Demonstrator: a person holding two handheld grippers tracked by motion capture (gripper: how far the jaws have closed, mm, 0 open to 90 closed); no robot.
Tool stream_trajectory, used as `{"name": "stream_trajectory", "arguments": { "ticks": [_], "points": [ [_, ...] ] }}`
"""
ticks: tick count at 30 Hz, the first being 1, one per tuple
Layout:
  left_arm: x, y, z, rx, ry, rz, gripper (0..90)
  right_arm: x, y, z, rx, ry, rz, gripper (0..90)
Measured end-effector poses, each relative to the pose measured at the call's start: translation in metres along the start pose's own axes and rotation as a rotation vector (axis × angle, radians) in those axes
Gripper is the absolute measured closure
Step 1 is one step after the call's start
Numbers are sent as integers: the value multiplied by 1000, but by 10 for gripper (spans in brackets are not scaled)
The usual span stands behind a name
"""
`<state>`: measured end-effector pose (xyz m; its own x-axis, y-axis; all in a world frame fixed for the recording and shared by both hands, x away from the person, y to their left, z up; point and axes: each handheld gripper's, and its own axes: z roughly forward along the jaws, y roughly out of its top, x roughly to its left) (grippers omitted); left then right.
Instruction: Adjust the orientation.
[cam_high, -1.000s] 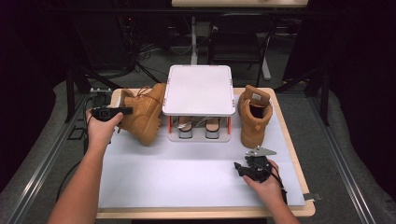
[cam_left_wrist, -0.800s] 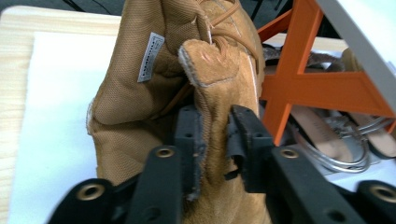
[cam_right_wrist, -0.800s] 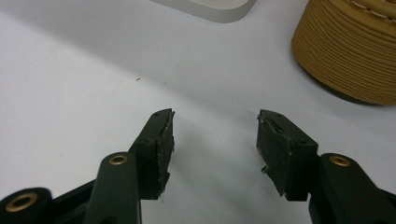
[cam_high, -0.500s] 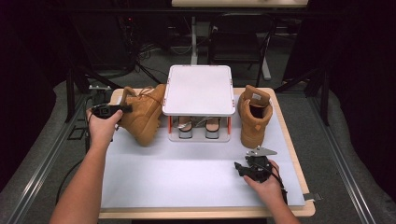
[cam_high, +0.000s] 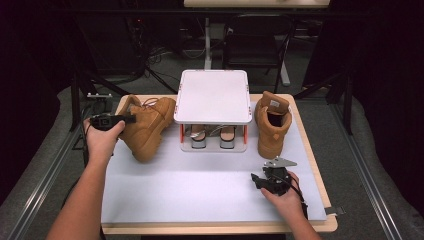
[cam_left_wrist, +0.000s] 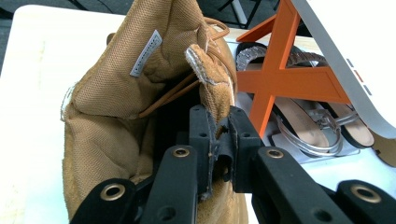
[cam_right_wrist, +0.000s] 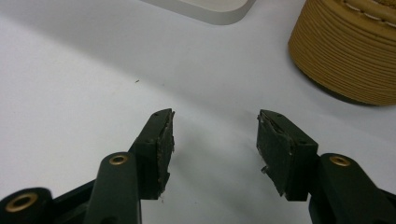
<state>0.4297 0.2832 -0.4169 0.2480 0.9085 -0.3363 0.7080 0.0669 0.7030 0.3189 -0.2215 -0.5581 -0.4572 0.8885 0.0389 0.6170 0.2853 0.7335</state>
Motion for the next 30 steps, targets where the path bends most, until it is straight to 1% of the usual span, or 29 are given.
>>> {"name": "stream_trajectory", "arguments": {
  "ticks": [1, 3, 5, 8, 11, 19, 30],
  "points": [
    [1, -2, -2, -1, -2, -5, 826, 0, 0, 0, -1, -2, -1, 459],
    [4, -7, -6, -2, -20, -14, 826, 1, 0, 0, -1, 2, 4, 460],
    [5, -11, -9, -5, -22, -18, 826, 1, 0, 0, -6, 2, 2, 459],
    [4, -17, -13, -3, -22, -11, 826, 1, 0, 1, -2, -2, 3, 459],
    [1, -19, -14, 3, -12, 2, 825, 2, 0, 1, -6, -1, 3, 459],
    [-13, -19, -4, 23, -31, 37, 824, 1, 0, 0, -7, 1, -1, 459],
    [-35, -19, 18, 59, -84, 56, 817, 1, 0, -1, -5, 5, 0, 460]
  ]
}}
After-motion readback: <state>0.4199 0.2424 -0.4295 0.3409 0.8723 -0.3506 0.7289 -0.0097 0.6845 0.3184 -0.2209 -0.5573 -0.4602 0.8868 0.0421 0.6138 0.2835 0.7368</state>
